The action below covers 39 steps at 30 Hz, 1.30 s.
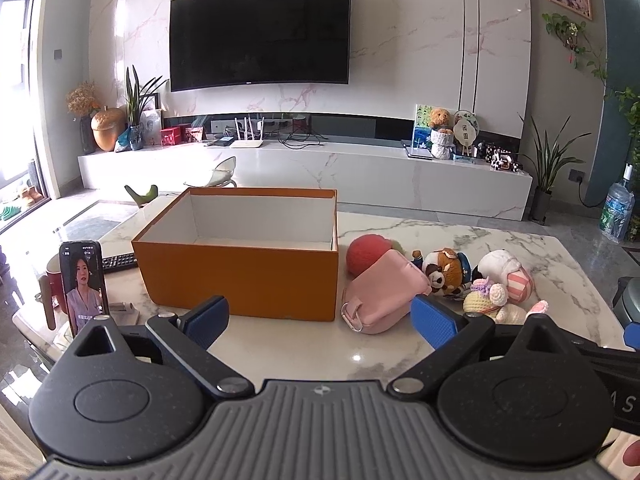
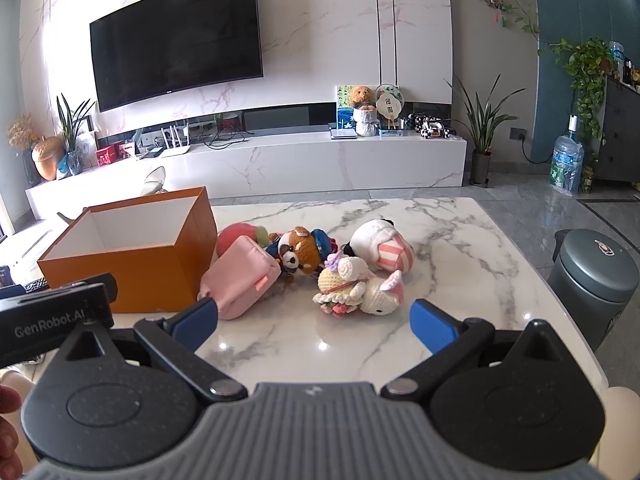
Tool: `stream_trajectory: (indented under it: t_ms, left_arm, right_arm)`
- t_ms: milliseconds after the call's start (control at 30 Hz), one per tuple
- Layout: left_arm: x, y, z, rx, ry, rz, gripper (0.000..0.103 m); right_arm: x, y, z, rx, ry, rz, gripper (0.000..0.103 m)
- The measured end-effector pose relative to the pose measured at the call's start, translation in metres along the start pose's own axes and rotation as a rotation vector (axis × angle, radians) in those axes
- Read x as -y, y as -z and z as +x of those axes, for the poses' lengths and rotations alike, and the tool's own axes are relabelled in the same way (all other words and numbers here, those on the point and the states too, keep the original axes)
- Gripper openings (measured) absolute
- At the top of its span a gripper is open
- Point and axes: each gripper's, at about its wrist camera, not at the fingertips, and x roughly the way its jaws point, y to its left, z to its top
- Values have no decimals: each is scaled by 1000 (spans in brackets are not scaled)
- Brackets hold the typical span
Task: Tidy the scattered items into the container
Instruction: 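Move both tools toward the plush toys beside the orange box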
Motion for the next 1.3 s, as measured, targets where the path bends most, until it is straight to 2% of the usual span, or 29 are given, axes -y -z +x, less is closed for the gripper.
stream_trajectory:
  t_ms: [1300]
  left_arm:
    - [2, -1, -5, 16, -2, -3, 103]
  right_arm:
    - [5, 6, 4, 8, -4, 25, 103]
